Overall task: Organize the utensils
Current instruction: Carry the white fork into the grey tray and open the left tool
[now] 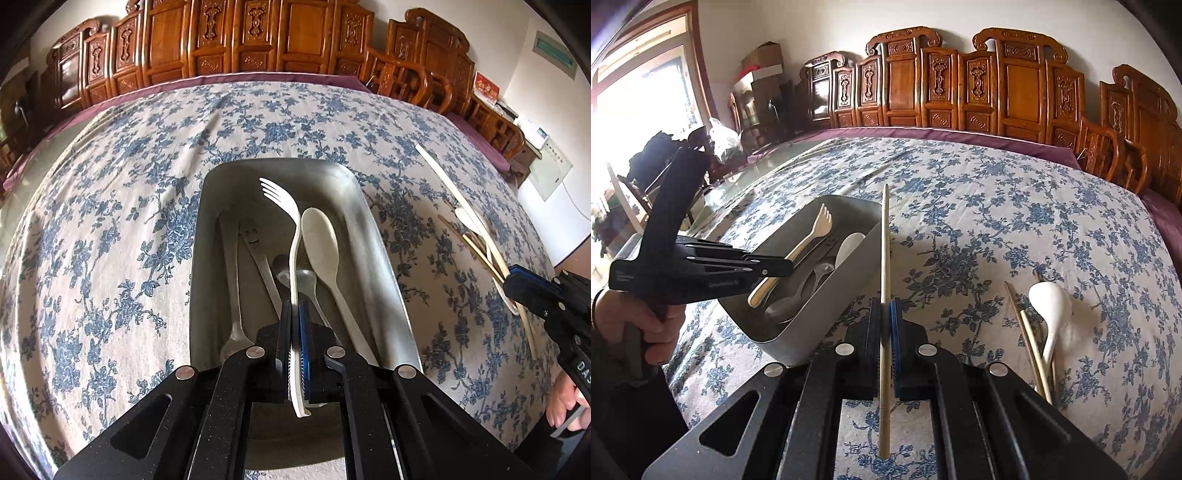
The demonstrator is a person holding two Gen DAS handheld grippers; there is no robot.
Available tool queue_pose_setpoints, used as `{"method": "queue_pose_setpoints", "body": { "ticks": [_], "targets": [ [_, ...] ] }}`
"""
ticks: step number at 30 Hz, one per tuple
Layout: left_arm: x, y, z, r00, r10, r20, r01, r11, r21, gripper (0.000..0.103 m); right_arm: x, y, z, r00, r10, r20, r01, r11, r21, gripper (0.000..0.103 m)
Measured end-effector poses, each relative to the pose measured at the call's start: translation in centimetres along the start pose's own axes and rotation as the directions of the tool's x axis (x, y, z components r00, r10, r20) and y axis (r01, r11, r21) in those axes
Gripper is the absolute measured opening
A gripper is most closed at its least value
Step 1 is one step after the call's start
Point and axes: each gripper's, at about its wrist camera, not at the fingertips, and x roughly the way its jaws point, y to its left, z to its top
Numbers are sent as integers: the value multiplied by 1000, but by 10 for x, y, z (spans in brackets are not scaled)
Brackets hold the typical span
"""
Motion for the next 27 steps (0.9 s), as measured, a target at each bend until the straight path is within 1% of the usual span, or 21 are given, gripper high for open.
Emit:
{"method": "queue_pose_setpoints", "body": {
  "ticks": [4,12,15,16,17,18,19,20,22,25,27],
  "targets": [
    [4,0,0,1000,4,-8,-4,1000,5,3,4,6,-1,1000,6,-7,-6,1000,-2,6],
    [10,8,2,1000,17,-24,-17,1000,-13,3,11,13,-2,1000,18,-20,-18,1000,7,6],
    [6,10,4,1000,17,-14,-17,1000,-18,4,11,12,-1,1000,21,-18,-21,1000,20,6],
    [5,11,5,1000,15,-12,-16,1000,-21,7,11,12,-1,1000,20,-18,-20,1000,23,6],
    [3,11,5,1000,16,-7,-16,1000,-24,13,12,13,0,1000,18,-19,-18,1000,24,6],
    [1,12,6,1000,18,-1,-18,1000,-24,17,12,13,2,1000,16,-19,-16,1000,24,6],
    [-1,12,7,1000,20,6,-20,1000,-23,23,12,14,4,1000,18,-19,-17,999,29,6],
    [-5,13,9,1000,23,19,-23,999,-23,28,12,15,7,1000,22,-18,-22,999,31,6],
    [-13,16,10,999,27,40,-26,999,-25,32,12,19,12,1000,28,-12,-27,999,32,6],
    [-24,21,13,996,49,77,-47,999,-26,34,16,27,20,999,46,-5,-45,998,47,6],
    [-29,27,15,993,67,94,-64,997,-33,44,20,33,26,998,58,-3,-58,997,53,6]
  ]
}}
